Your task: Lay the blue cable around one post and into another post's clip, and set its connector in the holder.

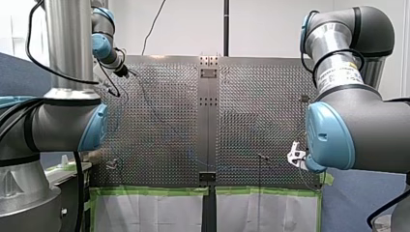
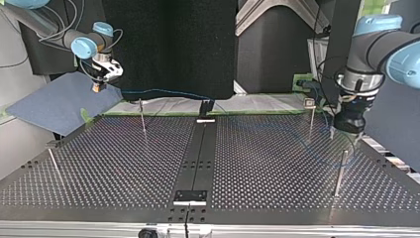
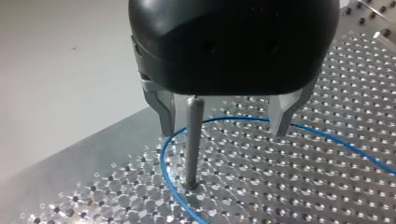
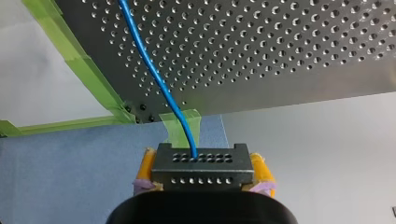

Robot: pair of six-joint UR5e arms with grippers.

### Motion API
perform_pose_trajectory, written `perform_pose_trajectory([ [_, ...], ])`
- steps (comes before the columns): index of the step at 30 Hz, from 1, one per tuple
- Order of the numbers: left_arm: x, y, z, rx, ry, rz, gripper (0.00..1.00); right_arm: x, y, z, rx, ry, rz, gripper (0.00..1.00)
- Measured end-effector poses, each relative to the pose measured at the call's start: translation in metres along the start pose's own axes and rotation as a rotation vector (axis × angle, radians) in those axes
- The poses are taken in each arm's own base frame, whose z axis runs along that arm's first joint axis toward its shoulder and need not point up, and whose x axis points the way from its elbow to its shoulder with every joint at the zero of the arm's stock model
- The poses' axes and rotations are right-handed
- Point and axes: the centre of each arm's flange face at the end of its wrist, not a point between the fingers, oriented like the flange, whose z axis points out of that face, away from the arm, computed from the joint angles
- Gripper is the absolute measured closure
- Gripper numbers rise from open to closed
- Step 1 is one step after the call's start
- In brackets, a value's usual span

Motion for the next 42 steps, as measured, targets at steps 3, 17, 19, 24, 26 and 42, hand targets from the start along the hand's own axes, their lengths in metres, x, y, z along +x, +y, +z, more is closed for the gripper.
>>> perform_pose_trajectory([
  [3,0.0,0.003,0.007,0.004,-0.011,-0.022,0.0,0.0,0.0,0.0,0.0,0.0,0.0,1.0],
  [17,-0.004,0.021,0.04,0.032,-0.082,-0.087,0.0,-0.001,-0.002,-0.001,0.005,-0.003,-0.003,1.0],
  [19,-0.008,0.023,0.043,0.032,-0.104,-0.08,0.0,-0.001,-0.003,-0.001,0.005,-0.003,-0.003,1.0],
  [24,-0.018,0.025,0.047,0.047,-0.158,-0.056,0.0,-0.001,-0.004,-0.001,0.008,-0.003,-0.003,1.0],
  [26,-0.021,0.024,0.049,0.057,-0.177,-0.038,0.0,-0.001,-0.004,-0.001,0.008,-0.003,-0.004,1.0],
  [42,-0.064,-0.01,0.063,0.156,-0.376,0.088,0.0,-0.002,-0.008,-0.002,0.015,0.0,-0.005,1.0],
])
